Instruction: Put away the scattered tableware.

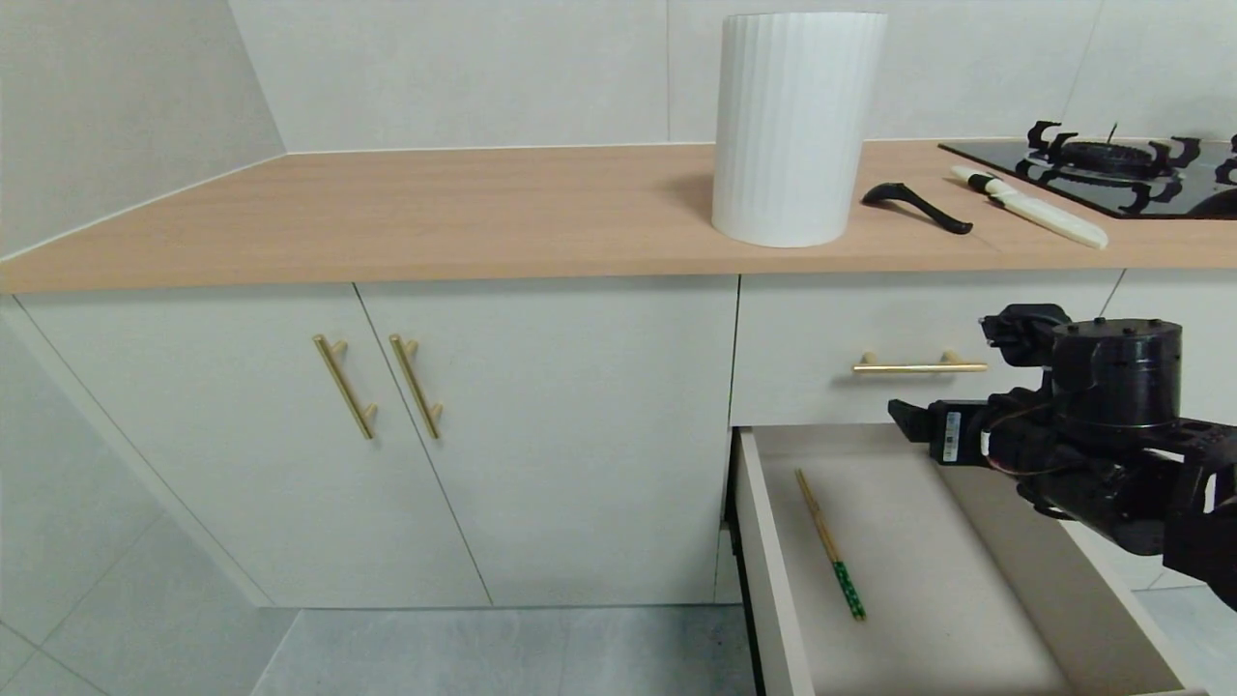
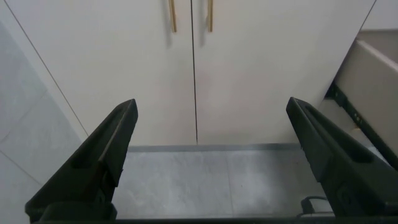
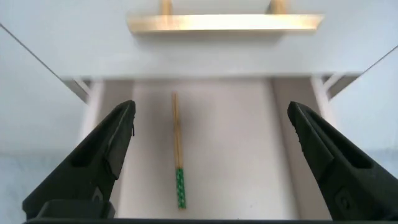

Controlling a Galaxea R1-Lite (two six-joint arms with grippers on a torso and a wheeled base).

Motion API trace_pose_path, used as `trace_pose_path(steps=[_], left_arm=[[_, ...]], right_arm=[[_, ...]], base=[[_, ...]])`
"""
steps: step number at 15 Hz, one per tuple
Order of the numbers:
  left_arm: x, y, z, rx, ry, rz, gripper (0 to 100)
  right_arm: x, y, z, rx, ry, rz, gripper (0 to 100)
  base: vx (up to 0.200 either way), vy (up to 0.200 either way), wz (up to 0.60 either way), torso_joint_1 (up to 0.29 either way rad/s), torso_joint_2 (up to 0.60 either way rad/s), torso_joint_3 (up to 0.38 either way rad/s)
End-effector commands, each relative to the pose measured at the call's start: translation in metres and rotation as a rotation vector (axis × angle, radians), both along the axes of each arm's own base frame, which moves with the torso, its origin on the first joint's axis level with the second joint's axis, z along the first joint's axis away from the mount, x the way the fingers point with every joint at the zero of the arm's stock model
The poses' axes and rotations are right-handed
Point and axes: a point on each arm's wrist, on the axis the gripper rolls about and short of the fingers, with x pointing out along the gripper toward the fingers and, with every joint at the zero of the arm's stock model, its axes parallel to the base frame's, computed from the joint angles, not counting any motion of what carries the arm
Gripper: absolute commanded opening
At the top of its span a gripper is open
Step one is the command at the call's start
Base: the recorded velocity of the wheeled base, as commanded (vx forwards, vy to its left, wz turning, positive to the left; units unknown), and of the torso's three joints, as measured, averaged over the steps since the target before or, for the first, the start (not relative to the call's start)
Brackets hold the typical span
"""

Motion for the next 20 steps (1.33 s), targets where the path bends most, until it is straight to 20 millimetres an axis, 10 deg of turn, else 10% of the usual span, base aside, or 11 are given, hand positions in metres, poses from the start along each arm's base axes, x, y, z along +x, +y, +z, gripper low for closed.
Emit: trace_pose_path(steps=[1, 20], left_arm=[[0.0, 0.0, 0.0, 0.0, -0.002, 0.001, 100], [0.0, 0.0, 0.0, 0.0, -0.002, 0.001, 100]], right_arm=[[-0.007, -0.003, 0.012, 0.016, -0.04, 0.001, 100], [-0.005, -0.009, 0.005, -0.016, -0.013, 0.014, 100]], base=[[0.0, 0.0, 0.0, 0.1, -0.23, -0.276], [0.0, 0.0, 0.0, 0.147, -0.38, -0.224]])
